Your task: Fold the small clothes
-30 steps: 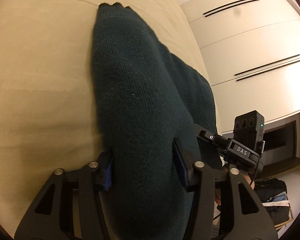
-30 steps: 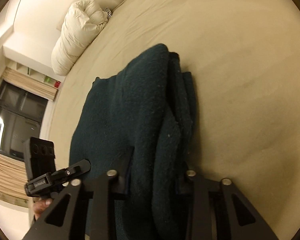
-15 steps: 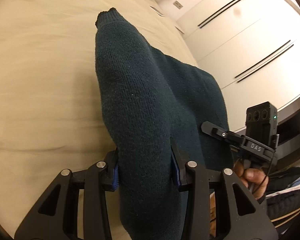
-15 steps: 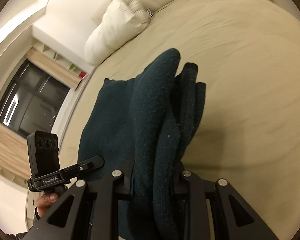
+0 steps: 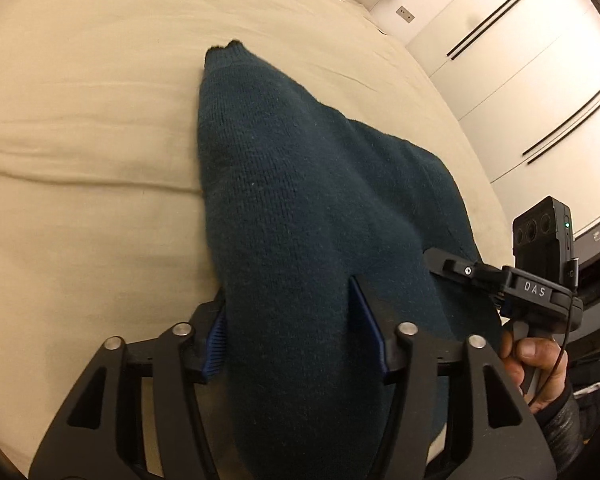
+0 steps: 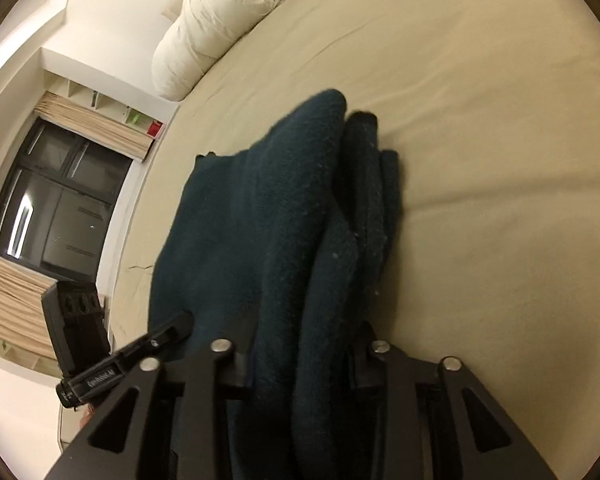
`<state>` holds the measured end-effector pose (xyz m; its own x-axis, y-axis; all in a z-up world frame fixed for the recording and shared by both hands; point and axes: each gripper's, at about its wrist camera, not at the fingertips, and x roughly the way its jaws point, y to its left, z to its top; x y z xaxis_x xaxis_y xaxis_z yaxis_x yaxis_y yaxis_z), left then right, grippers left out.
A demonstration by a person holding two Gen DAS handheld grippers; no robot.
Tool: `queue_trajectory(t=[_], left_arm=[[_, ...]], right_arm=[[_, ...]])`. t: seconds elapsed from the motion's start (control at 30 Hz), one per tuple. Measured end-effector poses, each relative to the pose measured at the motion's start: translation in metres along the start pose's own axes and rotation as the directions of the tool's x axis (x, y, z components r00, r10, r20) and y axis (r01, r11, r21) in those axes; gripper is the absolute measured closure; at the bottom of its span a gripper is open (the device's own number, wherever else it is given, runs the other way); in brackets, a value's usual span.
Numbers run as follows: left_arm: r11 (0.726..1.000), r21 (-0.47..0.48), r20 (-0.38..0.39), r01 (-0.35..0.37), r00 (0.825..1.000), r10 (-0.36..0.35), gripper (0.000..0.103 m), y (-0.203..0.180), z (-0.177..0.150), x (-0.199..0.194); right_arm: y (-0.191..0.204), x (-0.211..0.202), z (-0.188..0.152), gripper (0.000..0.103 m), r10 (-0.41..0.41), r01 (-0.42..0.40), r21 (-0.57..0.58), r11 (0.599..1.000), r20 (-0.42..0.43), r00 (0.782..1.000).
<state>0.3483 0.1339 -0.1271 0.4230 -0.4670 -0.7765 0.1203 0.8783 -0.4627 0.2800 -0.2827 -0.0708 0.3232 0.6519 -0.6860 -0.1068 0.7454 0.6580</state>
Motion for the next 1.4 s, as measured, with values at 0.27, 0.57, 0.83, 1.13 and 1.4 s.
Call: queue_trajectory(t=[0.27, 0.57, 0.83, 1.13, 1.4], left_arm=[[0.996, 0.047, 0.038, -0.071, 0.997, 0.070, 0.039, -0.044, -0.007, 0.007], [0.961, 0.141, 0.210, -0.237, 0.956, 0.205, 0.039, -0.046, -0.005, -0.044], [0.889, 0.134, 0.576, -0.439, 0.764, 0.290, 0.002, -0.104, -0.021, -0.152], [0.787, -0.027, 0.706, -0.617, 0.546, 0.452, 0.000, -0.142, -0.057, -0.232], [0.864, -0.025, 0.460, -0.503, 0.762, 0.456, 0.000, -0.121, -0.066, -0.212]], right_arm=[[0.012, 0.000, -0.001, 0.059, -0.004, 0.004, -0.031, 1.000, 0.025, 1.000], [0.058, -0.064, -0.025, 0.045, -0.132, 0.170, -0.173, 0.970, 0.208, 0.969], [0.126, -0.155, -0.070, 0.000, -0.151, 0.357, -0.270, 0.894, 0.570, 0.808], [0.191, -0.235, -0.118, 0.000, -0.103, 0.531, -0.247, 0.810, 0.833, 0.544], [0.183, -0.231, -0.121, 0.000, -0.242, 0.493, -0.171, 0.853, 0.708, 0.664]])
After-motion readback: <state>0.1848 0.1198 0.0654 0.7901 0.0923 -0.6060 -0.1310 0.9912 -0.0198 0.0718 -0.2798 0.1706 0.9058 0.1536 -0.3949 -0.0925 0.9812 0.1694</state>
